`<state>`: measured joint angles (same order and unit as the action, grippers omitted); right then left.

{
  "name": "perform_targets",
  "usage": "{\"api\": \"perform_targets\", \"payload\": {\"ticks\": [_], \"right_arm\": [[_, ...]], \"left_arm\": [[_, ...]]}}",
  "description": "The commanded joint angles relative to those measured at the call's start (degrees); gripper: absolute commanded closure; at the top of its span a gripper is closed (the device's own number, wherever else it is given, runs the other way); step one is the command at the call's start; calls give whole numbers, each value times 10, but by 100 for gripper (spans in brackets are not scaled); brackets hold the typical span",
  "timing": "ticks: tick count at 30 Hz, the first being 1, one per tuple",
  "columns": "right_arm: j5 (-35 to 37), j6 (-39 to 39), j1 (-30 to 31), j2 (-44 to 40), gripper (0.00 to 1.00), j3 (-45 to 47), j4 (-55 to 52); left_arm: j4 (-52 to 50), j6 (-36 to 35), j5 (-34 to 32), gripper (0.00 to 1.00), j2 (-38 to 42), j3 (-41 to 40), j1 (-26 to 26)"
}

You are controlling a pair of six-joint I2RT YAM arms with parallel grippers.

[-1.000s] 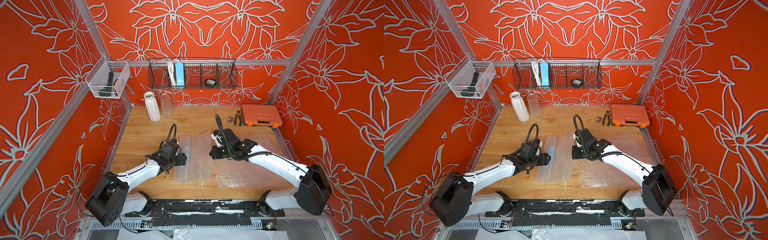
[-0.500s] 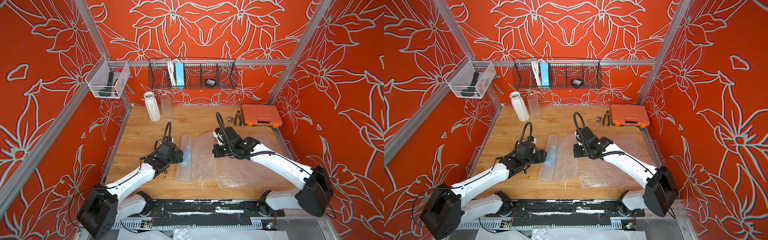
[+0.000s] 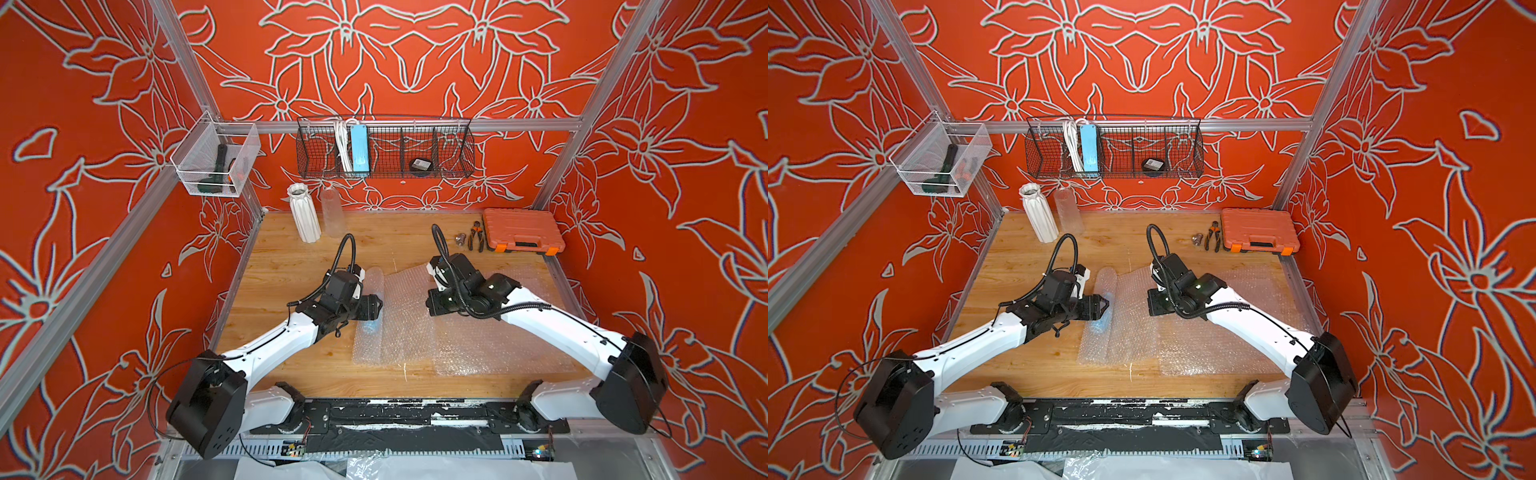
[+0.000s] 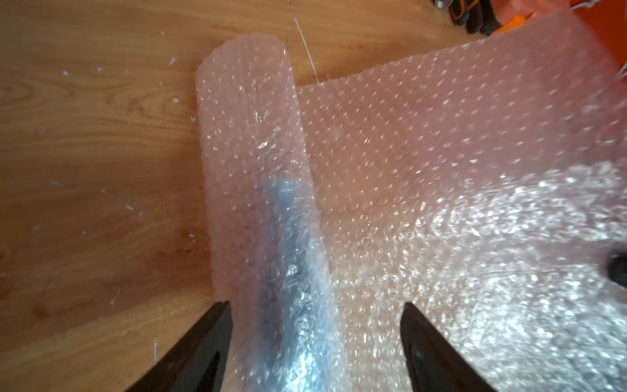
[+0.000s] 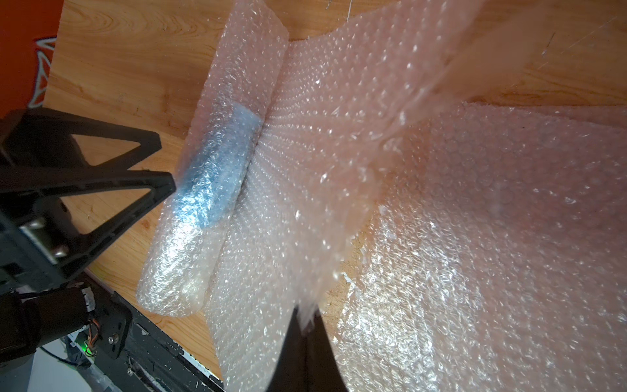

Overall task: Unwrap the vase from the bubble wrap
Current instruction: Unwrap the bubble wrap at the center of the board.

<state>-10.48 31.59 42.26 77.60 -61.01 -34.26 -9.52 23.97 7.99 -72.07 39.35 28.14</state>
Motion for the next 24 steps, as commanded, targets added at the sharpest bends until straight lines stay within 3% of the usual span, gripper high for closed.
{"api": "perform_targets", "payload": {"ticks": [1,11,24], "right_arm": [[-10,-2,-2,-13,100,-9,6],[6,-1,-2,-18,100,-8,0],[81,-15,-3,-45,100,-19,-57]], "left_arm": [[-30,-26,-8,25,-40,32,10],[-81,-20,-142,28,-116,66,49],[-86,20,-242,29,-67,40,42]]}}
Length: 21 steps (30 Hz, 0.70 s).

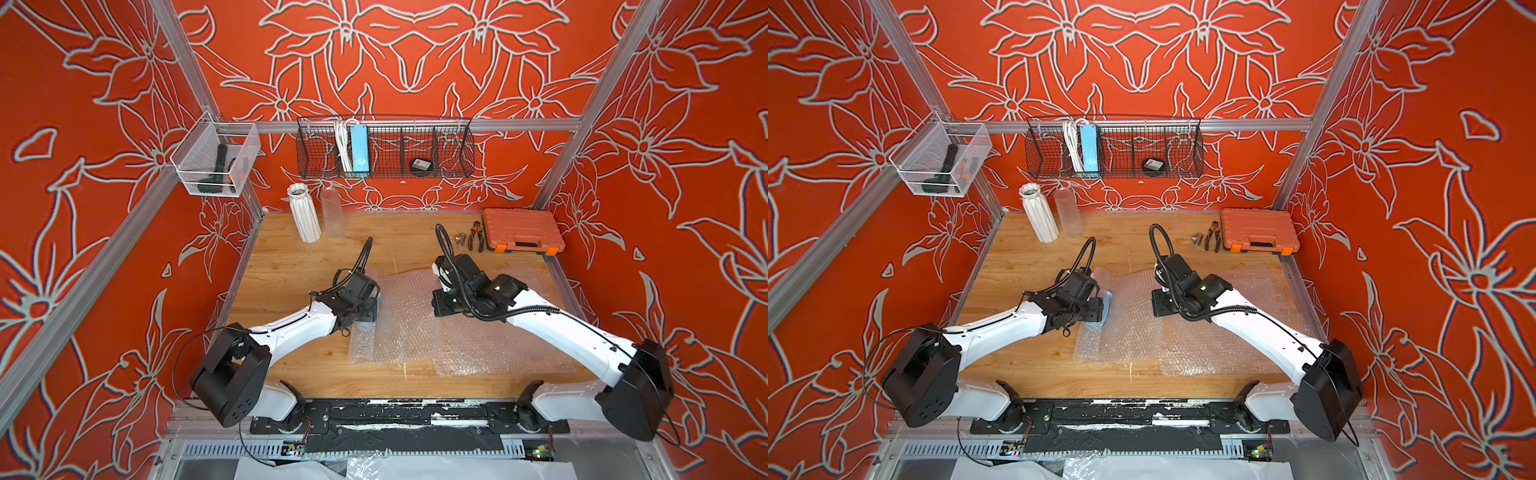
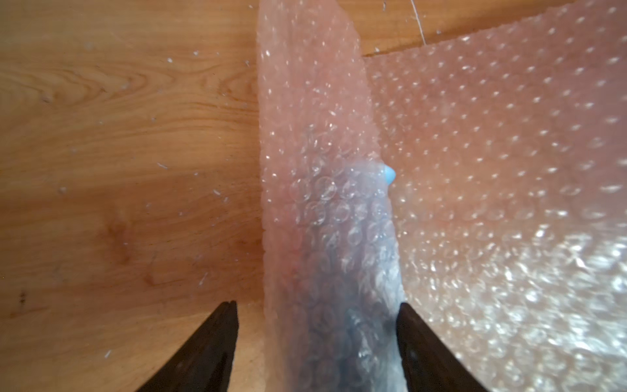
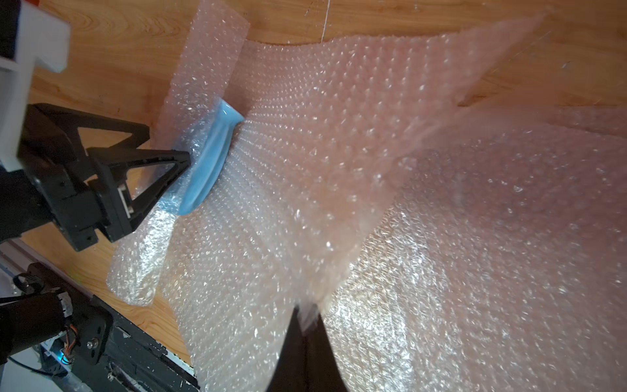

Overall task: Unwrap the vase from the bubble wrap
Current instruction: Unwrap the bubble wrap at the center of the board.

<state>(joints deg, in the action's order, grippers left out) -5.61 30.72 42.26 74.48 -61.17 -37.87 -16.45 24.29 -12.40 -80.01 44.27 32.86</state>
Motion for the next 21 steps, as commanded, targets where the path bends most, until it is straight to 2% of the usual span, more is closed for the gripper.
{"api": "perform_targets", "payload": {"ticks": [1,5,16,19,21], "right_arm": [[33,-8,-3,-14,100,-18,-22],[32,-9,-3,-13,100,-19,-24],[23,-9,-3,-6,100,-13,-20],[20,-8,-3,-2,100,-12,-18],[20,-9,-3,0,100,-13,-17]], "left_arm": [[-17,21,-41,29,15,-11,-8],[-21,33,-57,29,25,-16,-13],[-41,59,-162,25,102,-7,-21],[-28,31,-149,25,115,4,-21],[-12,-13,-93,25,110,11,-21]]}}
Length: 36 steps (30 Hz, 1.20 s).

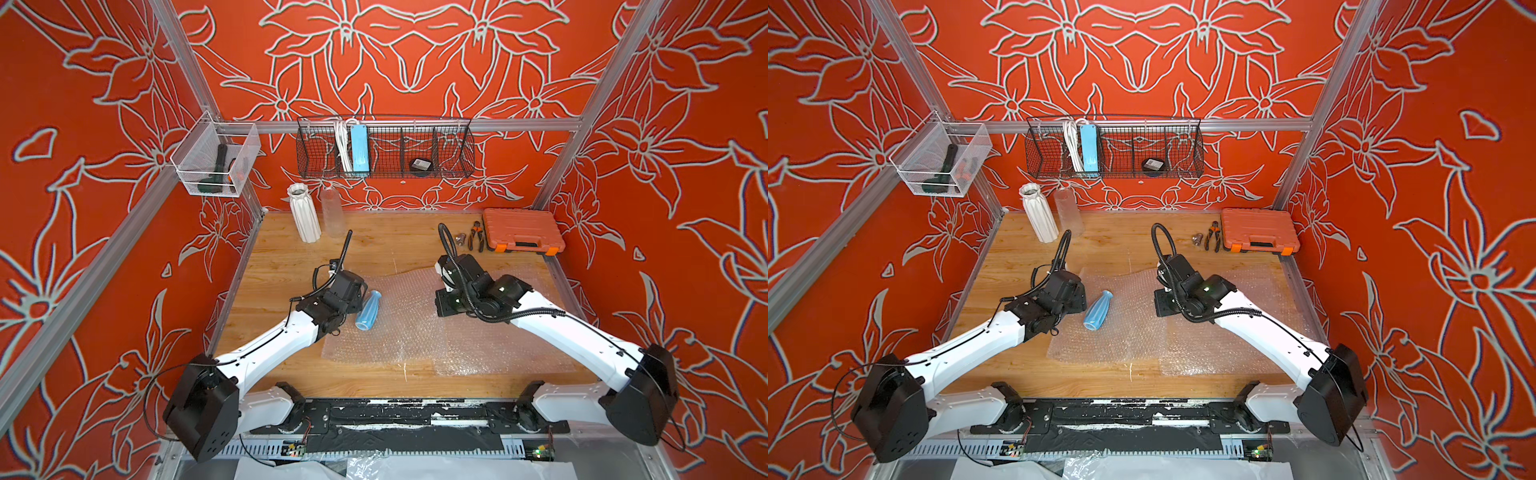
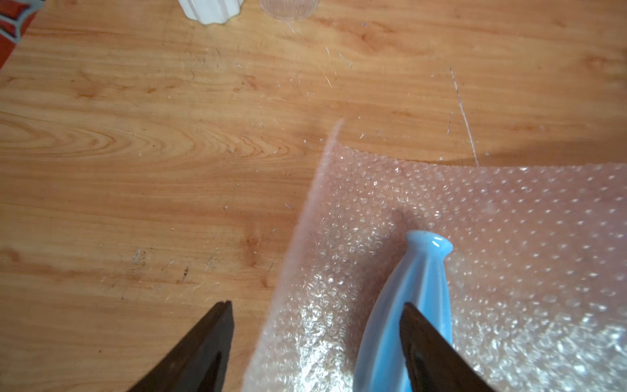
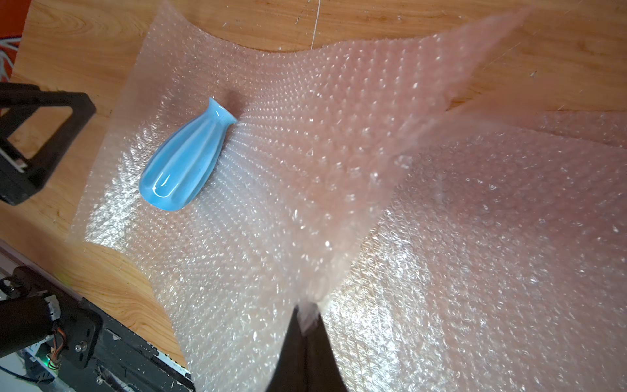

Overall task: Unwrap the vase from the bubble wrap
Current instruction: Unwrap the bubble wrap at the center of the board, then pick up the vase from the bubble wrap.

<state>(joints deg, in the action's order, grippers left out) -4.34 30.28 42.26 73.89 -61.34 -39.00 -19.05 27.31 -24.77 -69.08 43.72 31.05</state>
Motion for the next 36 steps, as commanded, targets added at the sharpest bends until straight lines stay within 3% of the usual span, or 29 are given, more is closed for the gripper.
{"api": "perform_targets", "payload": {"ticks": [1,3,8,11,19,27,36], "right_arm": [[6,-5,-3,6,100,-11,-4],[6,-5,-3,8,100,-11,-4],[8,-3,-3,9,100,-8,-4],[6,-2,-3,11,100,-6,-3],[4,-1,-3,10,100,-4,0],[8,-3,-3,14,100,-3,0],[24,-3,-3,10,100,3,-2]], "left_arm": [[18,-63,64,25,-5,19,-3],[7,-89,132,24,-32,34,-3],[-101,-120,220,24,-157,107,-5],[-132,-135,231,24,-205,130,-5],[-126,-143,248,22,-236,153,-5],[-145,-147,240,26,-277,169,-5],[-136,-149,243,46,-282,164,-5]]}}
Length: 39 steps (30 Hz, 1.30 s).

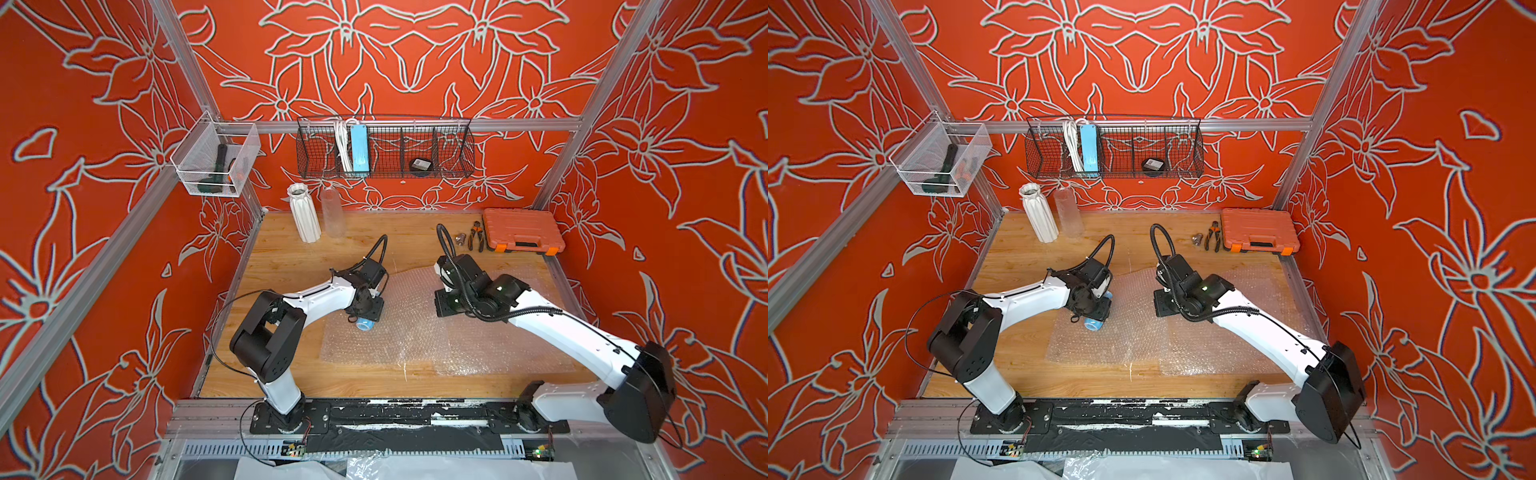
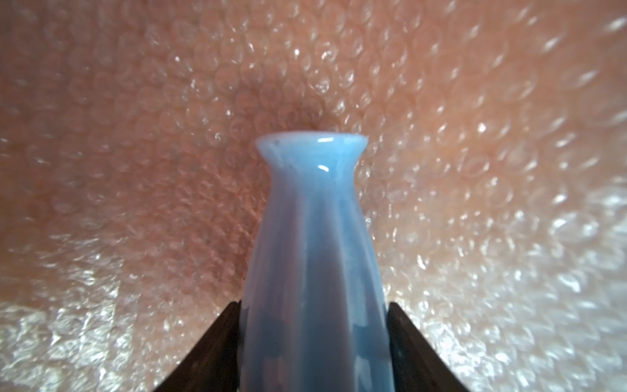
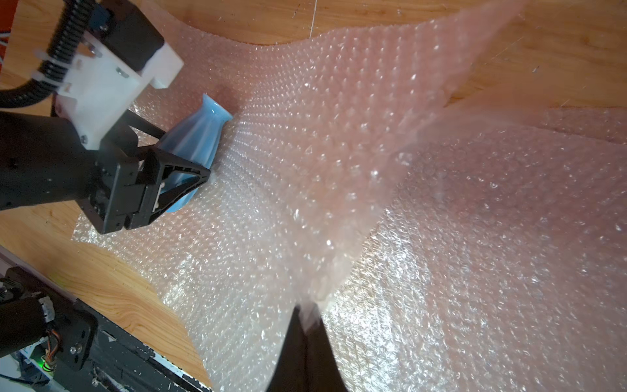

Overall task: Unwrap the vase from the bubble wrap
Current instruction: Pick up the vase from the bubble wrap.

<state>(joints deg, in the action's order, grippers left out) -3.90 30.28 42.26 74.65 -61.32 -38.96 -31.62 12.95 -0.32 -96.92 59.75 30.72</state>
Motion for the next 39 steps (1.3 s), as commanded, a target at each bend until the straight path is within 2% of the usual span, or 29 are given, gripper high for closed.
{"api": "perform_targets", "payload": {"ticks": [1,6,9,18,22,27,33,39], "right_arm": [[23,-2,-3,2,100,5,-3],[39,4,-3,-1,98,10,-9],[58,12,-3,-6,82,15,-14],[93,23,-3,0,58,21,-37],[94,20,-3,5,55,23,-36],[72,16,-3,-3,55,31,-12],[27,17,-7,-29,55,64,52],[-28,7,-7,-40,55,80,107]], "left_arm": [[-9,-5,-1,46,-1,3,-2],[8,1,-14,49,25,-5,-2],[32,7,-21,49,61,-17,-2],[117,26,-12,49,156,-65,-2],[202,32,48,49,195,-110,-2],[365,48,134,48,251,-196,-2],[511,28,148,48,309,-277,-2],[564,-10,173,47,320,-306,-2]]}}
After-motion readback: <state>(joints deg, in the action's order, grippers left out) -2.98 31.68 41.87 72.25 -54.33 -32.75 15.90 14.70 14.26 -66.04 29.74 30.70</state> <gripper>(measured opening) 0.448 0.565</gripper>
